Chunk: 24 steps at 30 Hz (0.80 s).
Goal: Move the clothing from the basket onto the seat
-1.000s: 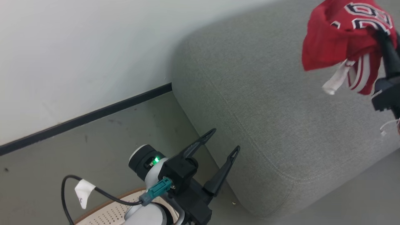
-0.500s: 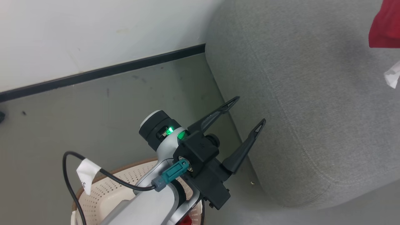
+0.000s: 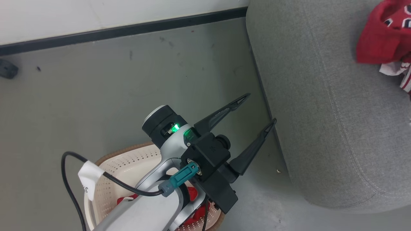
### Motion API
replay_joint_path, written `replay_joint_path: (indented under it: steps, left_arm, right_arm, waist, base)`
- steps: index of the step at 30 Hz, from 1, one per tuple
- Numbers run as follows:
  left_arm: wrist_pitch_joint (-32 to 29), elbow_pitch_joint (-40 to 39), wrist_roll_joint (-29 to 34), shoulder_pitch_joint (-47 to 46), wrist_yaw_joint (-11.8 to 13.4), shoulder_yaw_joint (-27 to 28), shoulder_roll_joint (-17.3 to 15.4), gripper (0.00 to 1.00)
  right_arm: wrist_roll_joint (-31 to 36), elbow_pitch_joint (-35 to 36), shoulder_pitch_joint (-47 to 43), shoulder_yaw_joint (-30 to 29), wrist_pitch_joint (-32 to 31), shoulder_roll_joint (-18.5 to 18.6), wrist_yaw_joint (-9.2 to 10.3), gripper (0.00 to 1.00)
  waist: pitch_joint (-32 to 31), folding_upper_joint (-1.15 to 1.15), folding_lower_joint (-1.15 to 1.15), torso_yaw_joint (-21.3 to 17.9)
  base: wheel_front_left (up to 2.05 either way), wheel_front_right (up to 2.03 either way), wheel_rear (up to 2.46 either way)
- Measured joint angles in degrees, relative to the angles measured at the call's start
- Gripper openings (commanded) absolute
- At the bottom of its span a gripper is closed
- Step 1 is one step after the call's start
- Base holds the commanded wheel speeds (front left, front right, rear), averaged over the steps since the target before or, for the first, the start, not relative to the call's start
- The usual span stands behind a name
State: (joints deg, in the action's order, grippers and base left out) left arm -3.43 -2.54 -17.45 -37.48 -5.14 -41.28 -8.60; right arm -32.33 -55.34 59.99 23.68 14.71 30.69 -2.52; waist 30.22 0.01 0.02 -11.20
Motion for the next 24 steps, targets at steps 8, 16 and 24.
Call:
replay_joint_path:
  steps: [8,16,24]
  left_arm:
    - [0.00,0.74,0.00,-0.09,-0.43,-0.14,-0.30,1.00]
    - [0.59,2.29,-0.01,-0.20,-0.44,-0.04,-0.93,1.00]
    - [2.59,5.32,-0.64,0.47,-0.43,0.85,-1.40,1.00]
  right_arm:
    - [0.01,-2.98,-0.14,1.03,0.01,-3.78,-0.59,0.00]
    - [0.59,-4.47,-0.79,2.13,0.00,-5.54,-2.11,1.00]
    - [2.30,-4.17,-4.75,3.33,0.00,-6.08,-3.36,1.00]
  waist:
    - [1.36,-0.01,-0.01,0.62]
    - [0.42,-0.01,-0.02,-0.51]
    - [-2.21,-0.01,-0.02,-1.96]
  base:
    - [0.00,0.00,0.00]
    - [0.00,0.00,0.00]
    - [0.00,0.00,0.00]
